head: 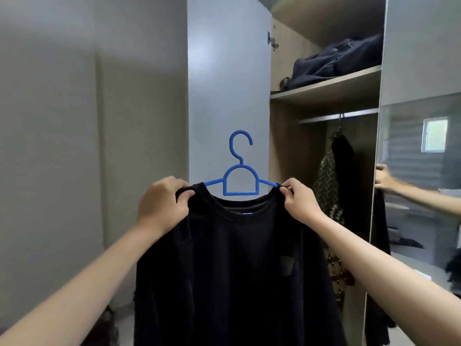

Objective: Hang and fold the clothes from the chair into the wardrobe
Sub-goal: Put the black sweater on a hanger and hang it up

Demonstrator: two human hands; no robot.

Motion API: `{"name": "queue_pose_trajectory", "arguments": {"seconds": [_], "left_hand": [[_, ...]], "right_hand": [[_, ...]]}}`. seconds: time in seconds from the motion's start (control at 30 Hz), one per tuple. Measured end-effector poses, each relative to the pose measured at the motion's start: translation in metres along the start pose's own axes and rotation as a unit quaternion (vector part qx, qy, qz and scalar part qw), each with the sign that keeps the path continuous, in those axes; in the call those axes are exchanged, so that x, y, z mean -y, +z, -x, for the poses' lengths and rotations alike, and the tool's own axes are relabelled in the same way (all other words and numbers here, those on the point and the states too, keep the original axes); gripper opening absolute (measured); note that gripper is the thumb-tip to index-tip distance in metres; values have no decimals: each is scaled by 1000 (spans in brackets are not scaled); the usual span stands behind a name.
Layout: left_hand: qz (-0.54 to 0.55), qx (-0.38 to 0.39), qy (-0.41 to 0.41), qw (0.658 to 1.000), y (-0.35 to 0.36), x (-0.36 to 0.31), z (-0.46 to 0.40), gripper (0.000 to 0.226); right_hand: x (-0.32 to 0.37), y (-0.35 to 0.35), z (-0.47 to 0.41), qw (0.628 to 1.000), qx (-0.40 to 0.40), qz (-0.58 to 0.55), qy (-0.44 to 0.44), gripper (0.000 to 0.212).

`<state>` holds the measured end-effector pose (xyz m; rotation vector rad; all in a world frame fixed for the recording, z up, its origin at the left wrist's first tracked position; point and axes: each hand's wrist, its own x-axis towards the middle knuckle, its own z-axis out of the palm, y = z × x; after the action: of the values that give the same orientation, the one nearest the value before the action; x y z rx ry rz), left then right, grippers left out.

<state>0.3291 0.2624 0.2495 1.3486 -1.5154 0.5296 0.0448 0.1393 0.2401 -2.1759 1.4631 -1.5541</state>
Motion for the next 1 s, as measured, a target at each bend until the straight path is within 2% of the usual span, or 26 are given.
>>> {"name": "queue_pose_trajectory", "arguments": {"seconds": [0.23, 0.5, 0.77, 1.0], "left_hand": [[7, -28, 13, 999, 68, -22, -41, 10], [13, -27, 33, 999, 145, -17, -136, 17], [97, -37, 23, 994, 230, -20, -192, 21], [107, 14, 86, 990, 296, -15, -217, 37]], "right_hand": [[-51, 0, -58, 999, -38, -3, 5, 10], [-102, 35, -161, 995, -89, -32, 3, 11], [-167, 45, -249, 982, -174, -59, -41, 9], [-213, 48, -312, 965, -222, -105, -96, 13]]}}
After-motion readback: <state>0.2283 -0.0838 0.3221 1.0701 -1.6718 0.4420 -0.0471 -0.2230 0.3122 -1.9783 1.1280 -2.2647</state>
